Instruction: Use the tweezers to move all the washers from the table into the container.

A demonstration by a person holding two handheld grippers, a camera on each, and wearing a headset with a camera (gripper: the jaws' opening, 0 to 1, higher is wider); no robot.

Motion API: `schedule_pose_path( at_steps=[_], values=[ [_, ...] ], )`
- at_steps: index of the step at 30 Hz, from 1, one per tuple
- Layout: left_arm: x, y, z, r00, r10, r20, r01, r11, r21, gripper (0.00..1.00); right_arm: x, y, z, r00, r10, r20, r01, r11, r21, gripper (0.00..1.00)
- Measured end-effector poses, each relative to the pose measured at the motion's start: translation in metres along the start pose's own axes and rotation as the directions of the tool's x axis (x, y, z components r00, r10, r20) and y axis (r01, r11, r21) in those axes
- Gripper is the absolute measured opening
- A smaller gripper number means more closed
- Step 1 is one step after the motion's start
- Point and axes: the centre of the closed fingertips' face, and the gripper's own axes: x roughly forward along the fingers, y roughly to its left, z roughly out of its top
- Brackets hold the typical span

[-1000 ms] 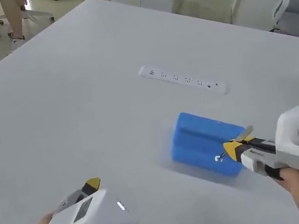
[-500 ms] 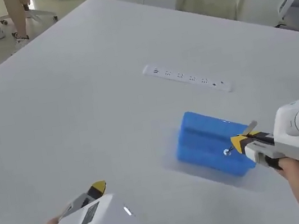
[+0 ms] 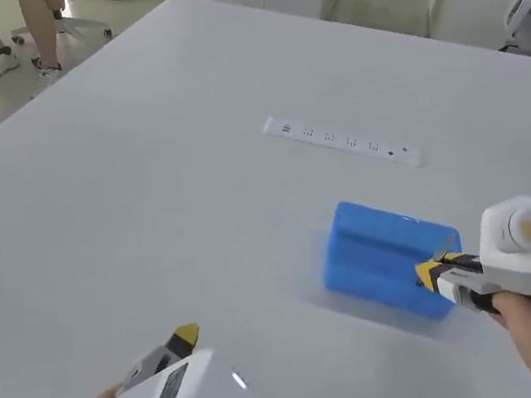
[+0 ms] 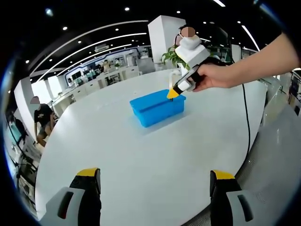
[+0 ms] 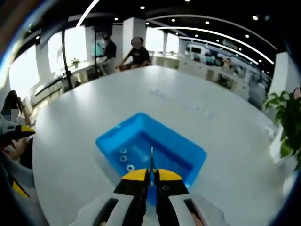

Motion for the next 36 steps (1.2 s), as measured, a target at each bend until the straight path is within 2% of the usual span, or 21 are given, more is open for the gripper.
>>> schedule_pose_path(
  at_steps=[8,12,13,21,26,28,30,32,34,36],
  values=[
    [0.000,0.000,0.000,1.0000,-0.001,0.000,0.001,1.000,-0.001,0.99,0.001,-0.001,-0.003,1.0000,0.000,-0.007,0.000,1.000,0.002,0.02],
    [0.000,0.000,0.000,1.0000,-0.001,0.002,0.002,1.000,-0.009,0.99,0.004,0.001,-0.012,0.9996,0.001,-0.029,-0.001,1.000,-0.015,0.02],
    [0.001,0.000,0.000,1.0000,-0.003,0.002,0.003,1.000,-0.010,0.99,0.003,0.000,-0.009,1.0000,-0.002,-0.009,0.001,1.000,-0.015,0.02],
    [0.001,-0.003,0.000,0.9999,-0.012,-0.002,0.012,1.000,-0.002,0.99,0.002,-0.001,-0.011,0.9999,0.002,-0.017,-0.002,1.000,0.006,0.03],
    [0.001,-0.006,0.000,0.9996,-0.028,-0.006,0.028,1.000,-0.004,0.99,0.001,0.001,-0.009,0.9998,0.004,-0.021,-0.004,1.000,-0.013,0.03],
    [0.001,-0.008,0.000,0.9993,-0.038,-0.006,0.038,0.999,-0.004,0.99,-0.003,0.005,-0.001,0.9998,0.009,0.017,-0.009,1.000,-0.013,0.03],
    [0.001,-0.009,0.001,0.9990,-0.044,-0.004,0.044,0.999,0.001,0.99,-0.006,0.007,0.006,0.9996,0.008,0.028,-0.007,1.000,-0.027,0.03],
    [-0.001,-0.012,0.006,0.9976,-0.068,0.016,0.068,0.998,-0.014,0.98,-0.012,0.009,0.014,0.9987,-0.002,0.051,0.004,0.999,-0.047,0.03],
    [-0.004,-0.011,0.010,0.9967,-0.073,0.035,0.074,0.997,-0.025,0.91,-0.018,0.011,0.019,0.9968,-0.003,0.079,0.006,0.999,-0.041,0.03],
    [-0.007,-0.010,0.015,0.9950,-0.082,0.057,0.084,0.995,-0.043,0.81,-0.032,0.022,0.029,0.9940,0.007,0.109,-0.002,0.999,-0.045,0.03]
  ],
)
